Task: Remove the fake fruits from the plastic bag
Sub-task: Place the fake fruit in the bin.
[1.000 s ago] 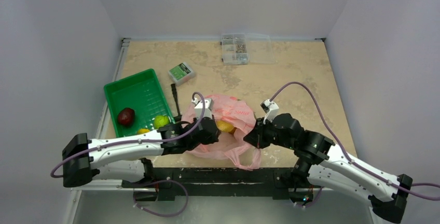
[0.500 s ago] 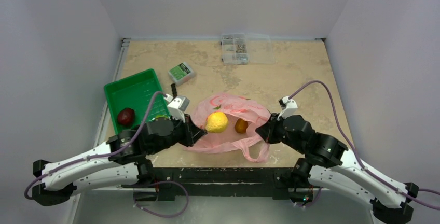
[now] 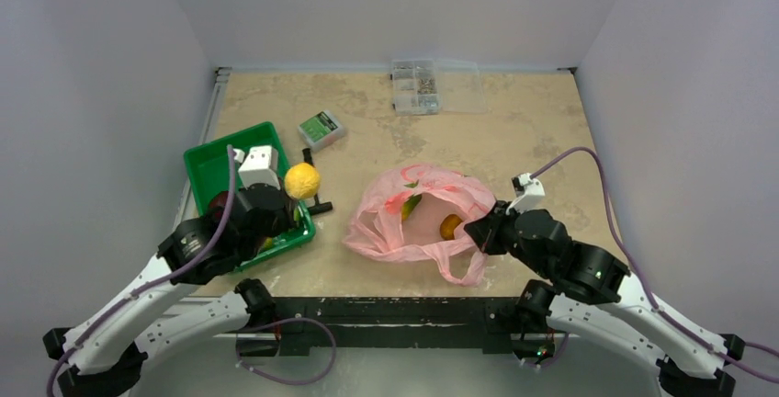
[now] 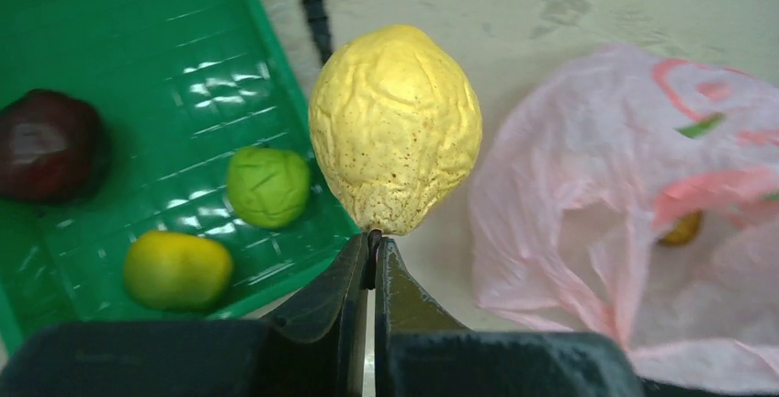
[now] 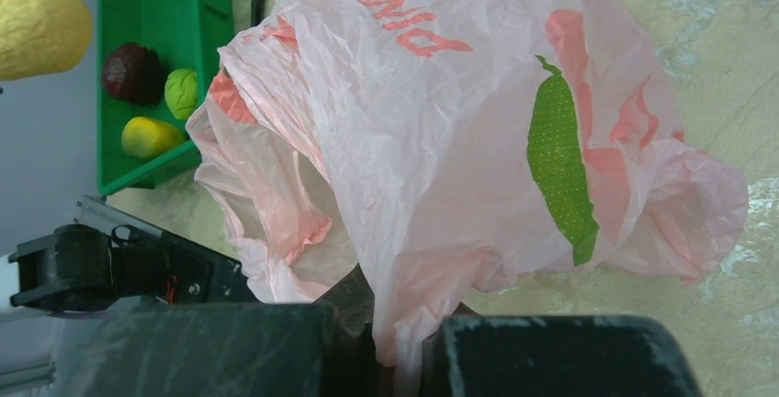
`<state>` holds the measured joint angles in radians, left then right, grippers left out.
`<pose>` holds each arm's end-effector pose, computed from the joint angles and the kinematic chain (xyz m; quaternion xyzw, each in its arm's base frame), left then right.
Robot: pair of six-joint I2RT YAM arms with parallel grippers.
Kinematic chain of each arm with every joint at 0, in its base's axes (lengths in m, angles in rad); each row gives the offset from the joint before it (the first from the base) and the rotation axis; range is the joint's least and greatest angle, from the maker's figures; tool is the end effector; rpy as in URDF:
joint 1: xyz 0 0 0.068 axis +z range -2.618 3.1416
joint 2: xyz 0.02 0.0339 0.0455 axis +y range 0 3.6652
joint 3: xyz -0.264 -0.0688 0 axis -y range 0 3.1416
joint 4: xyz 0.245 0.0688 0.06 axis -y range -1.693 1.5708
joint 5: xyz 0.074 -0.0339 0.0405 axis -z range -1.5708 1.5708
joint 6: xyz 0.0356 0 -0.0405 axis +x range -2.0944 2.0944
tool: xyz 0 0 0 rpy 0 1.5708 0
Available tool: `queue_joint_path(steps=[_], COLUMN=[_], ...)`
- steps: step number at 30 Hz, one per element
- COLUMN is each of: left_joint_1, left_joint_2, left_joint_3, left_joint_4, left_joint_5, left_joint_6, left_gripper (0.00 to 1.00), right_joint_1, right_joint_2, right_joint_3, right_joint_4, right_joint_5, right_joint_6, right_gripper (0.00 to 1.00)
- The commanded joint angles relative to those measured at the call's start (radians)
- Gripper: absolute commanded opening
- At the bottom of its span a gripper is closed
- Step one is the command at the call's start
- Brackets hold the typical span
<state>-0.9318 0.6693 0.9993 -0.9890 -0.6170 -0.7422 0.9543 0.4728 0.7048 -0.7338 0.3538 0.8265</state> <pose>0.0802 -0.0734 0.3504 -0.0521 0.8643 -0.1290 0.4834 0.0701 0.0775 0.2968 0.0354 0.8511 0.2945 0.4332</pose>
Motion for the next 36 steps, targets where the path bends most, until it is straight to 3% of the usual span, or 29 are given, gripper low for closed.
queue_joint_path(steps=[1,8,13,14,17,20,25,28,31,34,36], left_joint_1=[0.211,0.546,0.584,0.585,0.589,0.592,0.595,0.595,0.595,0.592,0.565], left_joint_2=[0.059,0.187,0.264,0.263,0.270,0.269,0.241,0.188,0.127,0.112,0.105], left_joint_3=[-0.035,-0.132,-0.149,-0.160,-0.185,-0.208,-0.201,-0.187,-0.211,-0.257,-0.309], left_joint_4=[-0.007,0.054,0.100,0.115,0.118,0.121,0.099,0.115,0.227,0.378,0.502], left_joint_5=[0.025,0.019,0.035,0.032,0.016,0.010,0.041,0.197,0.533,0.879,1.018], left_joint_6=[0.110,0.106,0.073,0.069,0.038,0.010,-0.007,0.011,0.040,-0.006,-0.090], left_gripper=[0.00,0.00,0.01,0.08,0.12,0.24,0.57,0.68,0.70,0.69,0.62], right_joint_1=[-0.003,-0.003,-0.003,-0.003,-0.003,-0.003,-0.004,-0.003,-0.004,-0.003,-0.003], right_joint_2=[0.012,-0.010,-0.010,-0.008,0.000,0.010,0.021,0.026,0.034,0.052,0.069], right_joint_3=[0.039,0.021,0.020,0.018,0.022,0.020,0.017,0.008,0.004,0.013,0.021], right_joint_4=[0.013,0.012,0.011,0.017,0.023,0.028,0.045,0.054,0.053,0.028,-0.010], right_joint_5=[0.010,-0.013,-0.020,-0.025,-0.032,-0.033,-0.046,-0.066,-0.103,-0.148,-0.169], right_joint_6=[-0.005,0.004,0.005,0.006,0.000,-0.007,-0.016,-0.025,-0.033,-0.052,-0.051], right_gripper=[0.00,0.00,0.00,0.00,0.00,0.00,0.00,0.00,0.00,0.00,0.00])
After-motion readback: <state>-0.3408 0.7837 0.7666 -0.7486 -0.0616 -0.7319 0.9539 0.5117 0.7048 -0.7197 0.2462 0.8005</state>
